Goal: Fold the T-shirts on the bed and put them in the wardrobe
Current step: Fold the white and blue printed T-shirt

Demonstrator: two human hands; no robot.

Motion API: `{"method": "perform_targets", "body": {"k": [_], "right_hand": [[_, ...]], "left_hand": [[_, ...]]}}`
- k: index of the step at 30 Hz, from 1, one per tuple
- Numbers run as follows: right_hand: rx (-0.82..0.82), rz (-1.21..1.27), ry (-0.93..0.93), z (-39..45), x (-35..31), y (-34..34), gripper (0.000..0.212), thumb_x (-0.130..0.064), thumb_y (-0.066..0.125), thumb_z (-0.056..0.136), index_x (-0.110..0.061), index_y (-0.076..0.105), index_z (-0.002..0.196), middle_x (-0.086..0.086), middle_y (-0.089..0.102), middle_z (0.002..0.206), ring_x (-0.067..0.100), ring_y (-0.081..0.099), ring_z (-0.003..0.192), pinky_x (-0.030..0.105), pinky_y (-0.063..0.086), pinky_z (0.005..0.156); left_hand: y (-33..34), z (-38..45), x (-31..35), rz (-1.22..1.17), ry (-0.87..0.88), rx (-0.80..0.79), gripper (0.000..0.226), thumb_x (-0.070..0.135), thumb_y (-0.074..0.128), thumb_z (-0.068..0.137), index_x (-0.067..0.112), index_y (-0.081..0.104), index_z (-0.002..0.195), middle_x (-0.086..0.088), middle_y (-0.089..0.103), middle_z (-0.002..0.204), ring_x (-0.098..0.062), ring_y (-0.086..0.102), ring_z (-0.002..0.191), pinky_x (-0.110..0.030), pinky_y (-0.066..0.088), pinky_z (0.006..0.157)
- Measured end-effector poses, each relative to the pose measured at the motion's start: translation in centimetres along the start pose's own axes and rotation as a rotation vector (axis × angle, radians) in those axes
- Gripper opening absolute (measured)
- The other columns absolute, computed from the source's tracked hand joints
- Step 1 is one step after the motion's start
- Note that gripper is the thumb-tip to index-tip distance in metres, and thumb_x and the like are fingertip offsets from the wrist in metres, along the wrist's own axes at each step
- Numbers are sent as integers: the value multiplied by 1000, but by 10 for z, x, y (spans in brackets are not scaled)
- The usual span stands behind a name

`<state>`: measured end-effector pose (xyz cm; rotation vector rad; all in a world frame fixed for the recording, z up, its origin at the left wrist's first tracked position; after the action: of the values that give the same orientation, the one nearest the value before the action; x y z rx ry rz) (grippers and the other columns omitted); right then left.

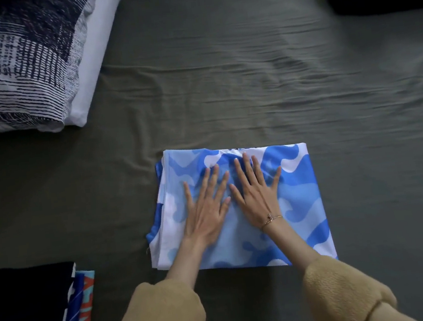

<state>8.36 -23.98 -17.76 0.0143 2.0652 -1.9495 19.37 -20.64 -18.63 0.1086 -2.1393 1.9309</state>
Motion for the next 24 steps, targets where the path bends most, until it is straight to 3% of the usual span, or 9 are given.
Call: {"method": "perform_targets", "body": {"k": [4,9,11,12,13,15,17,19,24], "right_hand": [[-66,9,6,5,25,3,82,-67,11,80,-25,11,150,-2,4,158,18,1,146,52,-17,107],[-113,65,19,5,39,3,88,-74,4,72,-31,-2,149,-8,-12,157,16,-14,145,53,-12,111],[-30,90,134,-3,55,-7,82,-65,6,78,-26,5,150,-2,-5,158,15,-6,146,53,-10,112],[41,98,222,-11,67,-15,78,-60,12,82,-22,13,150,3,3,158,18,3,146,54,-4,112],[108,115,324,-19,78,-23,73,-55,22,86,-18,22,149,9,12,157,23,12,145,55,4,113],[166,192,549,-39,101,-34,64,-44,42,89,-14,33,145,16,28,150,30,27,138,50,21,108],[174,254,724,-57,113,-39,61,-36,52,87,-10,36,139,17,40,136,33,35,124,45,33,95],[143,313,817,-68,118,-42,58,-32,56,85,-6,39,134,18,46,127,34,41,117,44,39,86],[27,583,924,-70,115,-47,37,-29,57,86,-2,48,111,21,60,109,40,55,101,38,40,76]], "left_hand": [[6,4,-18,-60,-163,-69,71,66,-4,79,37,-24,141,16,-30,150,-16,-31,140,-50,-18,112],[3,6,-23,-77,-256,-102,79,68,-6,73,34,-24,142,12,-31,150,-28,-30,140,-52,-19,109],[0,6,-22,-61,-258,-91,76,64,-3,79,31,-15,146,9,-26,152,-26,-22,144,-52,-18,109],[-5,6,-20,-61,-263,-53,74,60,7,86,26,-3,151,4,-14,157,-27,-8,146,-52,-11,112],[-14,4,-18,-58,-263,14,68,51,24,91,21,16,151,-5,9,159,-30,14,144,-53,5,114],[-35,1,-8,-80,-252,196,45,27,48,89,12,51,132,-12,52,129,-34,51,115,-48,41,94],[-41,0,2,-273,-242,224,24,11,50,89,10,59,111,-8,59,105,-28,58,95,-38,45,80],[-32,0,14,-488,-238,115,16,7,49,91,11,60,102,0,57,94,-22,59,88,-28,43,74],[-15,-4,23,-725,-274,-38,23,8,47,93,14,63,109,5,56,87,-10,55,77,-14,41,68]]}}
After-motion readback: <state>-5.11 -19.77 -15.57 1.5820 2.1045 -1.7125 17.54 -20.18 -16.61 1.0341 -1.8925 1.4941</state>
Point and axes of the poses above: each hand's wrist, its own z-axis towards the middle knuckle, its own y-axis out of the palm, x = y × z, the point moved 8 cm from there along z, towards the middle knuckle
